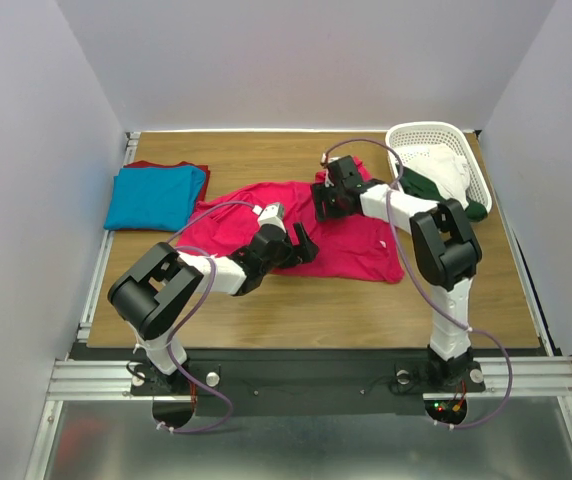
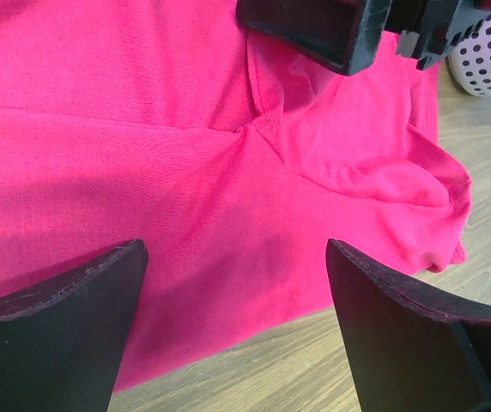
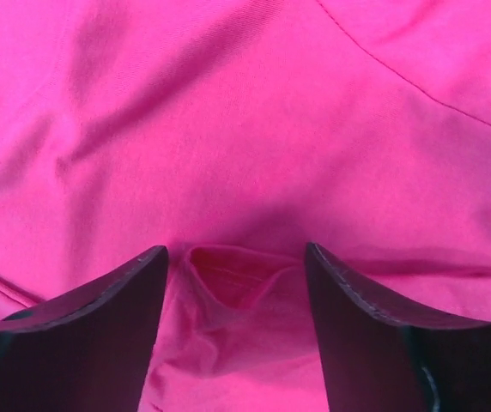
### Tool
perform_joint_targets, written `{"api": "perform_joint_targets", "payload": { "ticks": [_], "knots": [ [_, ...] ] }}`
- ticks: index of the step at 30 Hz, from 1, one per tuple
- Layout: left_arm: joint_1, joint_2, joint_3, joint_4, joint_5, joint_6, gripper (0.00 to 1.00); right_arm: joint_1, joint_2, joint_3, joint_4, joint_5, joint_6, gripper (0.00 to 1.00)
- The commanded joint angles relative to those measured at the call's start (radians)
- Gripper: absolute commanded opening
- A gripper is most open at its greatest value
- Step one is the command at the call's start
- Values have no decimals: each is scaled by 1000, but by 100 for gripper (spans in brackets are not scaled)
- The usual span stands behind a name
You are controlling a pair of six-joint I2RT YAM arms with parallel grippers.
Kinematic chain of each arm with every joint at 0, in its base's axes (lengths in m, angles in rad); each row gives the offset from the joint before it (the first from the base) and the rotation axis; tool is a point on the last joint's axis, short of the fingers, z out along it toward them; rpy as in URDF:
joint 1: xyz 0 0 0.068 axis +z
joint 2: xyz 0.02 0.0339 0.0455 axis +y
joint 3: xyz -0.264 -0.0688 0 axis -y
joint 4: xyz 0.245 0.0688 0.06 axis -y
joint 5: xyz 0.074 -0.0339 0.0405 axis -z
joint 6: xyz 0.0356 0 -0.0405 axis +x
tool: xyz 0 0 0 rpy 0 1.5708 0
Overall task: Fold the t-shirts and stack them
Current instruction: Fold the tshirt
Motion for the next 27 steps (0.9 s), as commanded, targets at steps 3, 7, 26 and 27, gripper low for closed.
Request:
{"api": "perform_joint_targets", "payload": {
  "ticks": [3,7,26,27],
  "knots": [
    [-10,20,-8,-46,22,0,99,10,-172,-26,-2,90,10,73],
    [-12,6,1,-43,24,8,99,9,-324,-144,-2,121,64,73],
    [192,-328,-107,-245,-163,102,99,-2,-637,-714,10,149,332,84],
    [250,-357,-148,-242,-165,105,99,-8,-625,-718,10,149,336,84]
  ]
}}
